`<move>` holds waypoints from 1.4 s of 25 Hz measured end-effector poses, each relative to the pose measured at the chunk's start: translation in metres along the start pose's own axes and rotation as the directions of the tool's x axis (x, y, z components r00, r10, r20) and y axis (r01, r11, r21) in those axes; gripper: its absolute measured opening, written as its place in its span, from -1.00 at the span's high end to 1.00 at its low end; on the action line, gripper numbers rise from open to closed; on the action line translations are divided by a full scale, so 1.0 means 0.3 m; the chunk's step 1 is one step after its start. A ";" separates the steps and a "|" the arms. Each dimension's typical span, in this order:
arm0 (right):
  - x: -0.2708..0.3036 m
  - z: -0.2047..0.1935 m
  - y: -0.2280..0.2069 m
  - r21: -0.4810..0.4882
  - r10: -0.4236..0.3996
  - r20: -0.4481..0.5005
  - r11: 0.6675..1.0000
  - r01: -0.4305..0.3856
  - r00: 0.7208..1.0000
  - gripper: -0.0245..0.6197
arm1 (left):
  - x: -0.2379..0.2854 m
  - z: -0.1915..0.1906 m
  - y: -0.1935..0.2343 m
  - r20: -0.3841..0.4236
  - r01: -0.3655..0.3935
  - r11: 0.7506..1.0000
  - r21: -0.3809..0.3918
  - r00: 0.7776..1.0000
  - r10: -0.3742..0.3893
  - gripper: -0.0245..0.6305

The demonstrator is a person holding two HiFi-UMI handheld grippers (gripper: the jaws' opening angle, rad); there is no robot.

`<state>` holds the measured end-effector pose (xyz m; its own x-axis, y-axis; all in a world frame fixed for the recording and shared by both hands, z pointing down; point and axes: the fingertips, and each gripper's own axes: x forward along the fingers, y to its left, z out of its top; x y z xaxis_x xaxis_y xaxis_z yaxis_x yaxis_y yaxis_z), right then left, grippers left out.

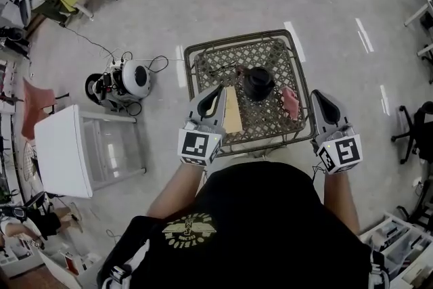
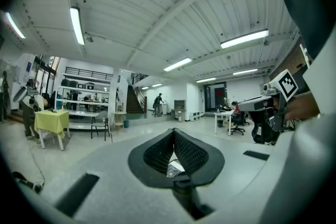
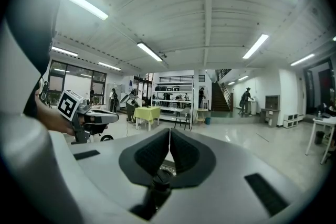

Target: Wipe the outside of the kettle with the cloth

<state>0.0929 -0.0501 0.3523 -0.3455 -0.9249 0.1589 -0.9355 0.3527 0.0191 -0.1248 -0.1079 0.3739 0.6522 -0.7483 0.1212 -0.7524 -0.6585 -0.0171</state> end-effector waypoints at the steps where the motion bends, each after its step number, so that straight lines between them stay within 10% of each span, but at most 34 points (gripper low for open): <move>1: 0.006 -0.004 -0.004 -0.001 0.006 -0.006 1.000 -0.006 1.000 0.89 | 0.007 -0.007 -0.009 -0.007 0.003 1.000 -0.002 1.000 -0.003 0.91; 17: 0.205 -0.161 -0.215 0.062 0.123 -0.080 0.991 -0.118 0.989 0.89 | 0.311 -0.138 -0.047 -0.114 -0.007 1.000 0.024 0.993 0.010 0.91; 25: 0.348 -0.315 -0.257 0.112 0.174 -0.175 0.981 -0.156 0.969 0.89 | 0.516 -0.318 -0.041 -0.111 0.066 0.992 -0.104 0.991 -0.078 0.91; 35: 0.414 -0.543 -0.373 0.230 0.205 -0.306 0.964 -0.136 0.930 0.88 | 0.753 -0.613 -0.119 -0.316 0.114 0.989 -0.090 0.939 -0.137 0.91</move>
<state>0.1667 -0.1813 0.5306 -0.4901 -0.7443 0.4537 -0.8713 0.4335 -0.2299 0.0325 -0.2387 0.5845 0.6864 -0.5869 0.4294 -0.6780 -0.7300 0.0859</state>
